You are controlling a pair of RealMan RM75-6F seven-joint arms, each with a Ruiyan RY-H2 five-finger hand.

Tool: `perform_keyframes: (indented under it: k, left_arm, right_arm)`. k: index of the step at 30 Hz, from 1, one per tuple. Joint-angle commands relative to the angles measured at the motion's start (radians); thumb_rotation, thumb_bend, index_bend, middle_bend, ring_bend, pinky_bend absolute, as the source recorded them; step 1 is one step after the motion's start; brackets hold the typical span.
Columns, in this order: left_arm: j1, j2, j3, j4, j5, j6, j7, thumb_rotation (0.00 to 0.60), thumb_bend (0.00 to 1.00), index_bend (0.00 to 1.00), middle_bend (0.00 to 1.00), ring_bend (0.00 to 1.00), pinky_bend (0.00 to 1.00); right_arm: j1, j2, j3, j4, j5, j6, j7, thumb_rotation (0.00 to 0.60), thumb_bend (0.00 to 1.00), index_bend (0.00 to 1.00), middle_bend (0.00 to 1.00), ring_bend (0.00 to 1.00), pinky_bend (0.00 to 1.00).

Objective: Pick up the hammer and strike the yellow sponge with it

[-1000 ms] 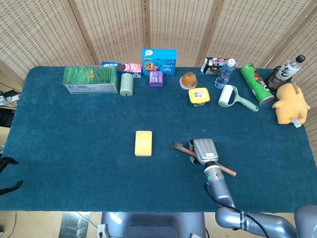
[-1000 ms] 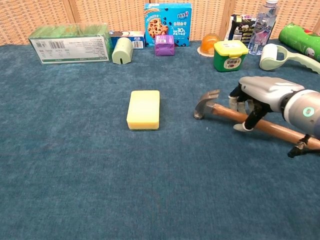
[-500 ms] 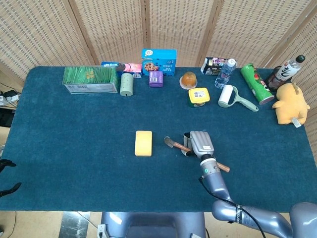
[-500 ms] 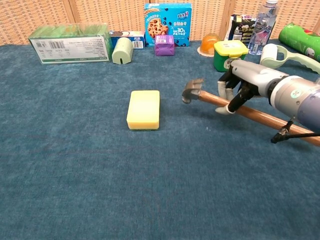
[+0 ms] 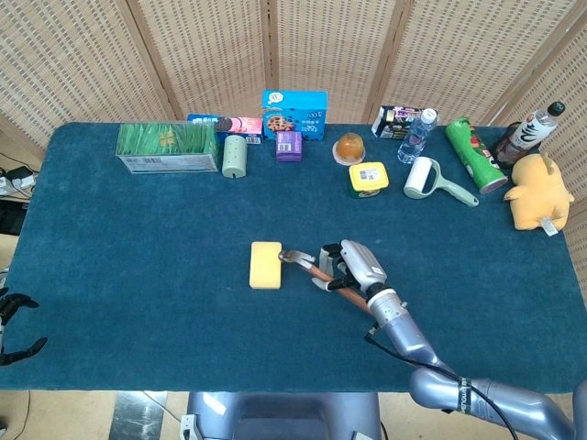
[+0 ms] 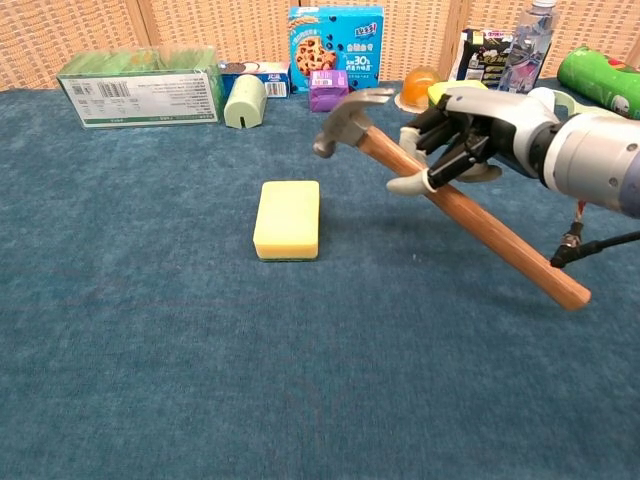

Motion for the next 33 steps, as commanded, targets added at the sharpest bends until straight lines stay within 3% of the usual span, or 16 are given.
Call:
perform_keyframes:
  k: [1,7,14,25,29,33]
  left_arm:
    - [0.004,0.004,0.0,-0.007,-0.004,0.004,0.007,0.6,0.2,0.36,0.28,0.12,0.13]
    - [0.01,0.001,0.001,0.0,-0.021,-0.007,0.003,0.6,0.2,0.36,0.28,0.12,0.13]
    - [0.008,-0.013,0.001,0.032,-0.033,-0.033,-0.023,0.6,0.2,0.36,0.28,0.12,0.13]
    - [0.009,-0.024,-0.003,0.068,-0.043,-0.049,-0.053,0.6,0.2,0.36,0.28,0.12,0.13]
    - [0.005,-0.025,-0.004,0.068,-0.038,-0.05,-0.054,0.6,0.2,0.36,0.28,0.12,0.13]
    - [-0.004,-0.028,-0.001,0.06,-0.025,-0.056,-0.047,0.6,0.2,0.36,0.28,0.12,0.13]
  right_arm:
    - [0.025,0.007,-0.002,0.002,-0.032,-0.018,0.006,0.6,0.35,0.92,1.0,1.0,1.0]
    - [0.124,-0.007,-0.013,0.031,-0.018,-0.033,-0.123,0.6,0.35,0.93,1.0,1.0,1.0]
    - [0.237,-0.025,-0.045,0.065,0.073,-0.041,-0.309,0.6,0.35,0.94,1.0,1.0,1.0]
    - [0.446,-0.094,-0.169,0.163,0.413,0.011,-0.736,0.6,0.35,0.94,1.0,1.0,1.0]
    - [0.458,-0.057,-0.147,0.096,0.497,0.029,-0.732,0.6,0.35,0.94,1.0,1.0,1.0]
    - [0.41,0.049,-0.071,-0.027,0.523,-0.027,-0.578,0.6,0.35,0.94,1.0,1.0,1.0]
